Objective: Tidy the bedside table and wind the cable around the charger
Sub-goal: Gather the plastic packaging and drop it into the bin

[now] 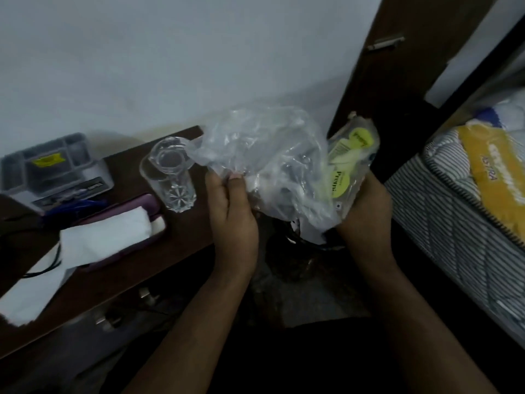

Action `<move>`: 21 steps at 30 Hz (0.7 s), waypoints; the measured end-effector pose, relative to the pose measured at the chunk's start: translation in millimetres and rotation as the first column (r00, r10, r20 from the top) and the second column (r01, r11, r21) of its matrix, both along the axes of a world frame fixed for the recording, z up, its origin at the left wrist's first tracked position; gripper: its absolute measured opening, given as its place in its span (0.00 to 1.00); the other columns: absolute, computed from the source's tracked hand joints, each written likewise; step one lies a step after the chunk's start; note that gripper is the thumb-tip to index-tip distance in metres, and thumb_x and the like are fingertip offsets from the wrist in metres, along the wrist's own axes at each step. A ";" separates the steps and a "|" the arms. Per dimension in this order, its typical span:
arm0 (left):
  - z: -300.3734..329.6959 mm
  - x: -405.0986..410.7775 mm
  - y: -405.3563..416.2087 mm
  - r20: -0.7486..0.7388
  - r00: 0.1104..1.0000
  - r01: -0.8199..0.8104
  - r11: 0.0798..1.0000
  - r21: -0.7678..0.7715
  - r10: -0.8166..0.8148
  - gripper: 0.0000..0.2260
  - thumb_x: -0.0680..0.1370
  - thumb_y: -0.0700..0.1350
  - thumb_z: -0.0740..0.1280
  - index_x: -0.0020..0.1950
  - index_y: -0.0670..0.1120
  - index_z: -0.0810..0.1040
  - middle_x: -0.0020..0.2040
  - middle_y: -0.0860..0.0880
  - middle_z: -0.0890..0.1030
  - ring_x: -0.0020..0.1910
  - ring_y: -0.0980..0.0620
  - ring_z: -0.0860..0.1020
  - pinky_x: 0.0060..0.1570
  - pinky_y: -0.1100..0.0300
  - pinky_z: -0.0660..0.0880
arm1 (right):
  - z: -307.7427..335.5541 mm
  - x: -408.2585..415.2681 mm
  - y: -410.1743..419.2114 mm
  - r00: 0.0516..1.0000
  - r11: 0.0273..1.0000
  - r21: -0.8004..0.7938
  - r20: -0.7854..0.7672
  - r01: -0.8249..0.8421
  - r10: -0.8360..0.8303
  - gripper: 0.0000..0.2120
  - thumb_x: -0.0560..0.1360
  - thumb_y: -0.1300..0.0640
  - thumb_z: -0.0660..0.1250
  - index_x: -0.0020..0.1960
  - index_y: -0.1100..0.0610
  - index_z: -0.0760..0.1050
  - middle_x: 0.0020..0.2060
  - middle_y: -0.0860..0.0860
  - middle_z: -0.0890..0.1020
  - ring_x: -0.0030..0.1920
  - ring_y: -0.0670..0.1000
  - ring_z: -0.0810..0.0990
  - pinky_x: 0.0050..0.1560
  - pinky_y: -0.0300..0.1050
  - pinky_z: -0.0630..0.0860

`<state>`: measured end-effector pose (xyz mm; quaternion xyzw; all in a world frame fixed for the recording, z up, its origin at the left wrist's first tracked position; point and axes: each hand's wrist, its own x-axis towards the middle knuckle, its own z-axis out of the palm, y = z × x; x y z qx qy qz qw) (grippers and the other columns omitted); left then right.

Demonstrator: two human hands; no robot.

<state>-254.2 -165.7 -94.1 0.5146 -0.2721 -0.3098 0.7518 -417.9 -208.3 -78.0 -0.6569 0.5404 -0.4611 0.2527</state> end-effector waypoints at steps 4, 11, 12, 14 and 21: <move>-13.4 -15.5 -21.1 0.272 0.958 -0.132 0.981 0.141 0.090 0.06 0.83 0.46 0.59 0.50 0.45 0.67 0.38 0.60 0.75 0.37 0.63 0.75 0.42 0.55 0.76 | -26.5 -26.4 -34.5 0.961 0.992 0.066 -0.261 0.110 -0.089 0.07 0.80 0.56 0.64 0.50 0.60 0.76 0.44 0.49 0.78 0.47 0.47 0.77 0.45 0.34 0.66; -21.7 -28.7 -49.7 0.371 0.929 -0.109 0.955 0.275 -0.001 0.11 0.83 0.49 0.61 0.48 0.42 0.68 0.39 0.45 0.75 0.37 0.48 0.78 0.39 0.46 0.77 | -53.4 -36.7 -69.2 0.959 0.939 0.237 -0.196 0.250 -0.206 0.14 0.77 0.57 0.70 0.59 0.62 0.75 0.52 0.54 0.83 0.50 0.49 0.80 0.44 0.33 0.73; -19.4 -31.3 -51.5 0.389 0.921 -0.109 0.951 0.290 -0.014 0.10 0.83 0.48 0.62 0.48 0.42 0.68 0.39 0.44 0.75 0.37 0.50 0.77 0.38 0.48 0.75 | -60.2 -38.4 -72.4 0.957 0.901 0.352 -0.227 0.254 -0.181 0.19 0.76 0.57 0.71 0.64 0.62 0.73 0.57 0.58 0.82 0.56 0.55 0.81 0.52 0.41 0.77; -19.4 -33.7 -55.6 0.404 0.913 -0.089 0.941 0.325 -0.053 0.10 0.83 0.47 0.62 0.49 0.41 0.69 0.43 0.39 0.78 0.40 0.45 0.78 0.42 0.46 0.75 | -72.9 -41.1 -74.2 0.942 0.742 0.629 -0.334 0.234 -0.014 0.33 0.75 0.55 0.73 0.74 0.63 0.62 0.68 0.63 0.74 0.67 0.62 0.75 0.65 0.53 0.75; -21.3 -30.0 -60.3 0.390 0.913 -0.048 0.916 0.398 -0.121 0.05 0.82 0.45 0.65 0.51 0.44 0.72 0.49 0.38 0.79 0.47 0.40 0.79 0.48 0.45 0.77 | -66.2 -34.2 -74.5 0.966 0.874 0.472 -0.259 0.118 0.009 0.25 0.79 0.55 0.65 0.74 0.58 0.64 0.57 0.57 0.81 0.57 0.60 0.81 0.59 0.57 0.79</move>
